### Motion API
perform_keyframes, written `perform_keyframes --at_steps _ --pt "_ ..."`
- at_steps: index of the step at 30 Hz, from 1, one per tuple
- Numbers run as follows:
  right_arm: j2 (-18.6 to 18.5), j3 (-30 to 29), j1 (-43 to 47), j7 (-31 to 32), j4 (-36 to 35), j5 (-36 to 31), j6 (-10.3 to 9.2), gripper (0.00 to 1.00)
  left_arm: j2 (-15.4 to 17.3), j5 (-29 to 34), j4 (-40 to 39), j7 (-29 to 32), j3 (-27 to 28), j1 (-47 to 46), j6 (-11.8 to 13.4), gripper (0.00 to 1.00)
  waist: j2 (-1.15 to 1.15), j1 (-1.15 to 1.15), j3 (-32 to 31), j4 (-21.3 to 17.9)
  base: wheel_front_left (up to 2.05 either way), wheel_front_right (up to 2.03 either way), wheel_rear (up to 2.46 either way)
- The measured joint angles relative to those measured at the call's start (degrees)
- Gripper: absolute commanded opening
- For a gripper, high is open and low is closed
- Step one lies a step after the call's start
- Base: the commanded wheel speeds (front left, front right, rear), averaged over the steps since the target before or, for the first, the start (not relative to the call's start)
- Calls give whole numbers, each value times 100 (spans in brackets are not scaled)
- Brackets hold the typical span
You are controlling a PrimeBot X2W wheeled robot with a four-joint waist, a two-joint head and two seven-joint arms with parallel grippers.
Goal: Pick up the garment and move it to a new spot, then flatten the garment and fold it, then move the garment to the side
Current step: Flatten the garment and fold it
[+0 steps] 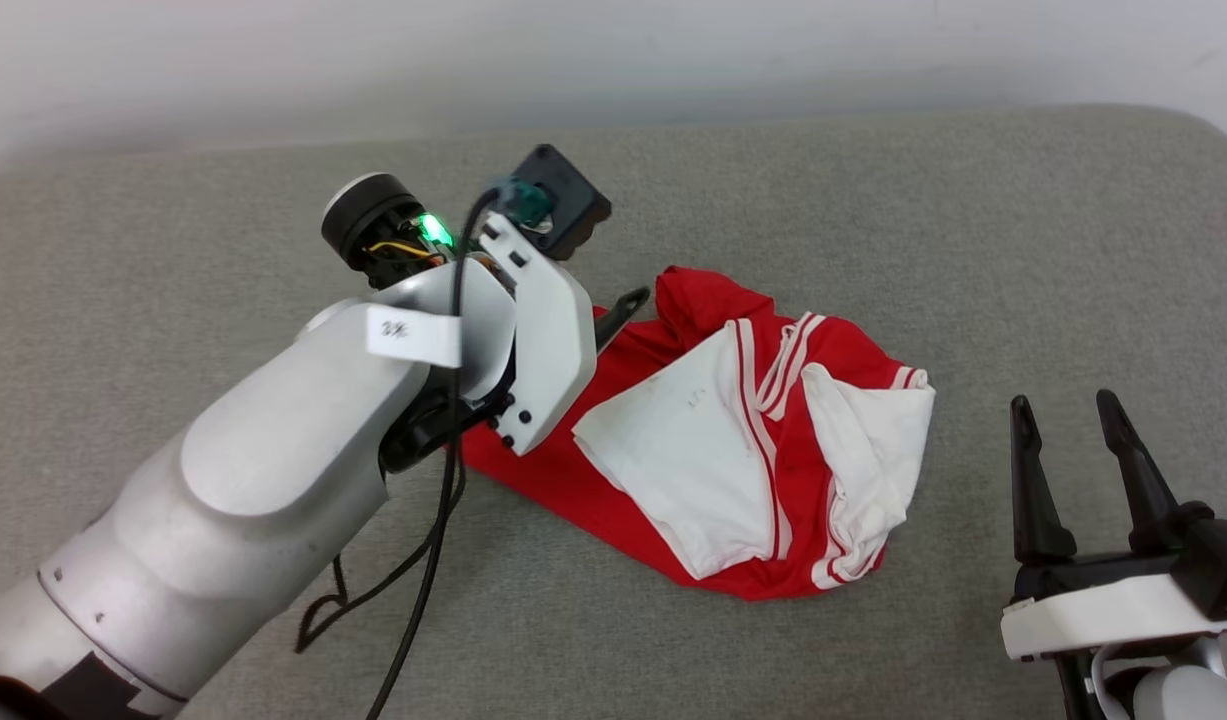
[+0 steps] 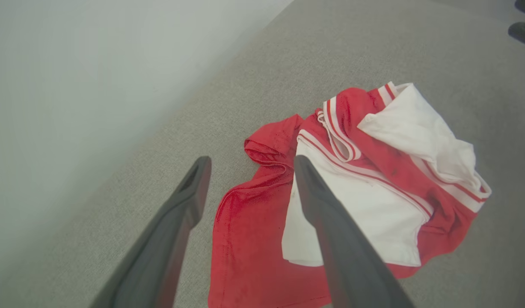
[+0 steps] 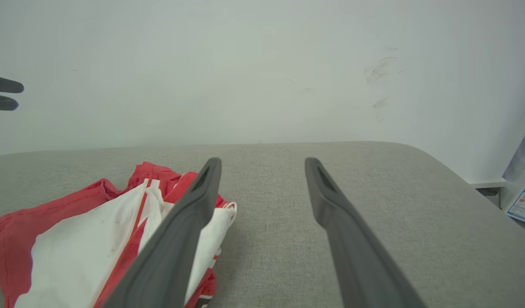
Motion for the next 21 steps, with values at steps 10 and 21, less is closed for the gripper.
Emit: perform_keyframes --at_steps 10,21 --pt "-2 11 -289 0 -56 91 0 100 342 -1061 67 1692 -1644 -896 1 100 0 0 489 -365 0 0 0" --pt "-1 63 -648 0 -85 276 0 100 544 -1117 209 2462 -2176 -1176 1 100 0 0 1104 -745 0 0 0"
